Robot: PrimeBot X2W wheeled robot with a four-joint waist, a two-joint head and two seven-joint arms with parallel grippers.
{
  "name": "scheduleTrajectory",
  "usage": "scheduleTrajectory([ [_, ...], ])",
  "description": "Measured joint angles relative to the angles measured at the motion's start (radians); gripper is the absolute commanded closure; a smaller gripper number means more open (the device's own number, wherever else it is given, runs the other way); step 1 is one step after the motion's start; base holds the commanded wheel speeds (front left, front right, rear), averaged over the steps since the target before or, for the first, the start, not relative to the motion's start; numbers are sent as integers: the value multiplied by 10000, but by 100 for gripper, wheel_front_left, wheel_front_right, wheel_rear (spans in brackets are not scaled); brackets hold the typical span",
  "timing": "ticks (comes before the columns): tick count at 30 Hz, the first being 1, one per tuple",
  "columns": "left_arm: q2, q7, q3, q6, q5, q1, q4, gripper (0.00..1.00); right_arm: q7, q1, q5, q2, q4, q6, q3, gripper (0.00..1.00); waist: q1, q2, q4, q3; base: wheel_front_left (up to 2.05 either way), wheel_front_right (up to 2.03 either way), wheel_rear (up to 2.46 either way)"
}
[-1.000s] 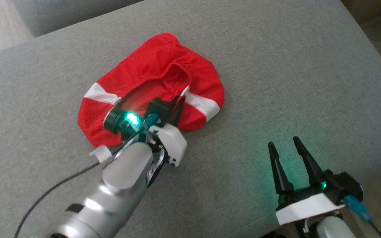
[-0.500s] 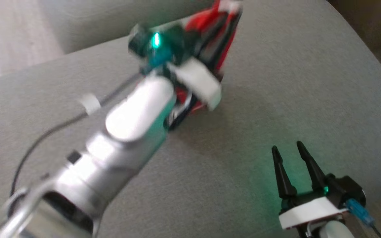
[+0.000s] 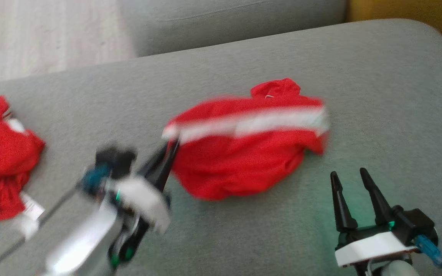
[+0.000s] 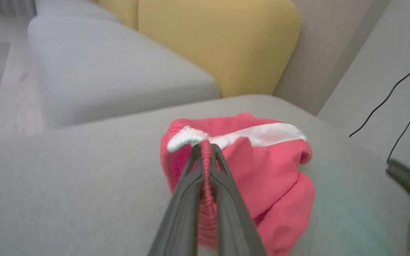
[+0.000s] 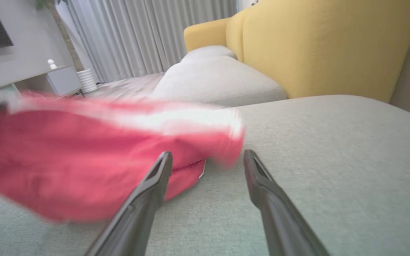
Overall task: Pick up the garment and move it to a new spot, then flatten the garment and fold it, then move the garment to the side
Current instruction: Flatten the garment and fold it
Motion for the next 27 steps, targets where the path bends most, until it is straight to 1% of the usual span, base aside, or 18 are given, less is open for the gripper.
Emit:
scheduleTrajectory([
  [3,535,-140,-27,268,-127,1285,-165,100,0,-27,46,4,29,0,-138,0,0,0,331,101,0,0,0],
  [6,853,-393,-15,523,-6,1569,-297,100,0,-111,178,2,142,0,-320,0,1,0,642,235,0,0,0],
  [10,882,-681,75,617,159,1453,-468,100,0,-720,282,2,784,0,-276,0,2,0,1065,442,0,0,0],
  [13,949,-759,88,690,414,1257,-460,100,0,-1548,320,-2,1498,0,-123,0,3,0,1333,623,0,0,0],
  [16,1018,-763,100,688,520,992,-430,100,0,-2440,614,-12,2299,0,-27,0,3,0,1529,803,0,0,0],
  [19,1020,-765,107,685,593,738,-389,100,0,-3158,859,-188,3312,0,364,0,3,0,1685,939,0,0,0],
  [23,1005,-777,109,677,593,541,-290,100,0,-3776,1457,-403,4575,0,871,0,3,0,1848,1061,0,0,0],
  [25,995,-780,107,673,594,519,-242,100,0,-3958,1716,-500,4999,0,1275,0,3,0,1913,1081,0,0,0],
  [27,989,-857,107,598,654,513,-184,100,0,-4040,2054,-522,5085,0,1588,0,3,0,1948,1088,0,0,0],
])
